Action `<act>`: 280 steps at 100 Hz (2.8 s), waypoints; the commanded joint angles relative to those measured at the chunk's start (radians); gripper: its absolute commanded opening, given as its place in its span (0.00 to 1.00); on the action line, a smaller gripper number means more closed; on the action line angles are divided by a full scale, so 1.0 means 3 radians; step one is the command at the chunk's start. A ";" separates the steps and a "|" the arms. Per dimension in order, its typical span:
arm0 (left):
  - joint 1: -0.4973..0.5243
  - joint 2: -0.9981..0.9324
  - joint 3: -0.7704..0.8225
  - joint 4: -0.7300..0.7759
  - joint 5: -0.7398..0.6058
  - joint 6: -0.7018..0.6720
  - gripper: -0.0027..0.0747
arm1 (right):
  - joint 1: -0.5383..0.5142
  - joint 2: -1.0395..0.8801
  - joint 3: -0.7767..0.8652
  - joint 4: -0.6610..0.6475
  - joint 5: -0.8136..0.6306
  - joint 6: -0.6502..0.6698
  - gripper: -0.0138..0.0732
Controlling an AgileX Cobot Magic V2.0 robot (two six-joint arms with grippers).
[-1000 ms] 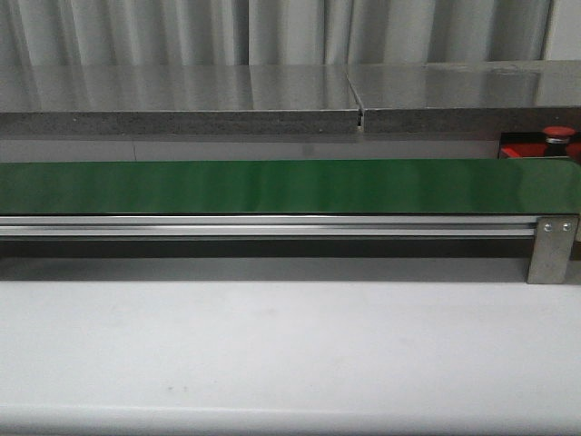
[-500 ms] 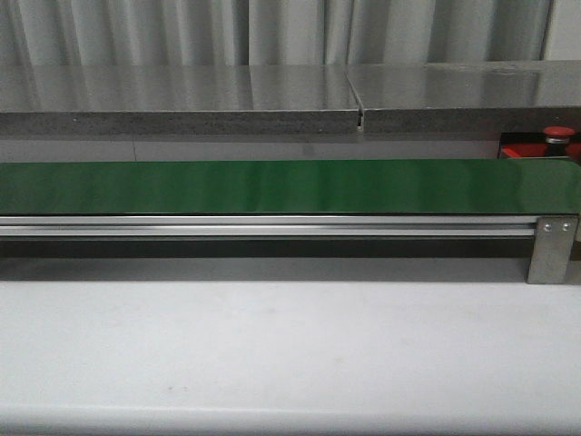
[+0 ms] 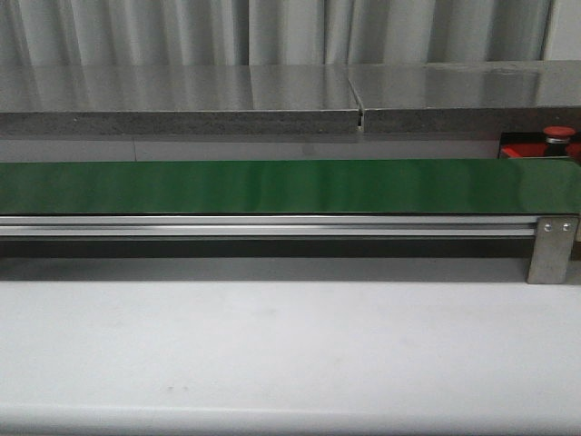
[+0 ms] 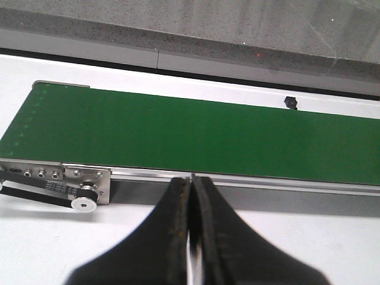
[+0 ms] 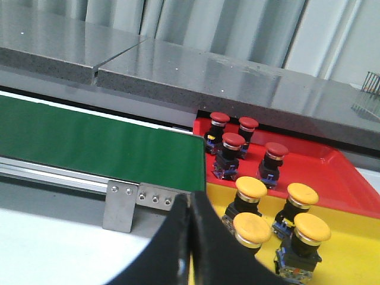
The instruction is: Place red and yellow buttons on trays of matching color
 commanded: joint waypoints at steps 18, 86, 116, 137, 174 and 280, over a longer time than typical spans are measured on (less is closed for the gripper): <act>-0.0023 0.0006 -0.0092 -0.0081 -0.0194 -0.0004 0.01 | 0.0005 -0.0077 -0.0070 -0.0022 -0.0184 0.0014 0.08; -0.0023 0.0006 -0.0092 -0.0081 -0.0194 -0.0004 0.01 | 0.0005 -0.0077 -0.0070 -0.0021 -0.0181 0.0014 0.08; -0.0113 0.0006 -0.0092 -0.0081 -0.0324 -0.0004 0.01 | 0.0005 -0.0077 -0.0070 -0.0021 -0.0181 0.0014 0.08; -0.0121 -0.0064 0.0079 0.0414 -0.0569 -0.0072 0.01 | 0.0005 -0.0077 -0.0070 -0.0021 -0.0181 0.0014 0.08; -0.0121 -0.0837 0.0951 0.1825 -0.1331 -0.1418 0.01 | 0.0005 -0.0077 -0.0070 -0.0021 -0.0181 0.0014 0.08; -0.0145 -0.1814 0.1518 0.2241 -0.1309 -0.1766 0.01 | 0.0005 -0.0077 -0.0070 -0.0021 -0.0178 0.0014 0.08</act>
